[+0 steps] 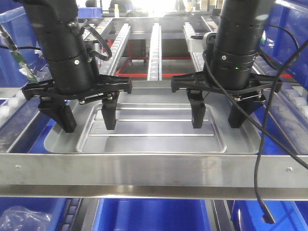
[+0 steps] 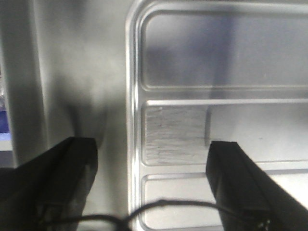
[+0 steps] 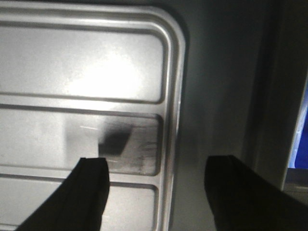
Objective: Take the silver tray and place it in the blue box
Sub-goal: 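Open both grippers and position them over the tray's side rims, then close both grippers on the tray's side rims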
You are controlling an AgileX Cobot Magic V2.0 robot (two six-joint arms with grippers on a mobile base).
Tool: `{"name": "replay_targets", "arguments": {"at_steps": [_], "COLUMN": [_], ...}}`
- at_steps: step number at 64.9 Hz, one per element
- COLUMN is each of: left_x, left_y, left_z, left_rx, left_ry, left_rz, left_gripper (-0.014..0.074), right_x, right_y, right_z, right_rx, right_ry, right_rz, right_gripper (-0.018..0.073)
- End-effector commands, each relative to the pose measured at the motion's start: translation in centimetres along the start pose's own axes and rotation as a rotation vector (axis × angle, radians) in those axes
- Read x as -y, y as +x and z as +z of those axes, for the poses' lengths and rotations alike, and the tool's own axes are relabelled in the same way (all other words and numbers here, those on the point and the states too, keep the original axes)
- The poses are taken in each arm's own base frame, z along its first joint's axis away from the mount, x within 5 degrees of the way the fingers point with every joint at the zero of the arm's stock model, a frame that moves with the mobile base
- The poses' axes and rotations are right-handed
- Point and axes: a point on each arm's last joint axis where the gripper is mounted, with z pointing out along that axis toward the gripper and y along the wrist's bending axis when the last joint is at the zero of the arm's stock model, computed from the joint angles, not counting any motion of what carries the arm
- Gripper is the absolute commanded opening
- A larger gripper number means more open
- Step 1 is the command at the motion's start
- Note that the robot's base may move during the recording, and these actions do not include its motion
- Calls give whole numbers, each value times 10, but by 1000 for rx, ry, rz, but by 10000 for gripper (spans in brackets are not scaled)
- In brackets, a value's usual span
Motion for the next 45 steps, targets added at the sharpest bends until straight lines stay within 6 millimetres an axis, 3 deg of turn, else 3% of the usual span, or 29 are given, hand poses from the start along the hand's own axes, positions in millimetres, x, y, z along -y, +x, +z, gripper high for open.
{"name": "replay_targets", "arguments": {"at_steps": [1, 45], "left_x": [6, 6], "left_y": [-12, -11], "left_z": [-26, -14], "left_rx": [101, 74], "left_ry": [51, 31], "left_rz": [-2, 6], "left_gripper": [388, 388], "right_x": [-3, -4], "right_y": [-14, -13], "right_z": [-24, -7], "right_rx": [102, 84], "right_ry": [-44, -37], "right_rz": [-7, -10], "right_gripper": [531, 531]}}
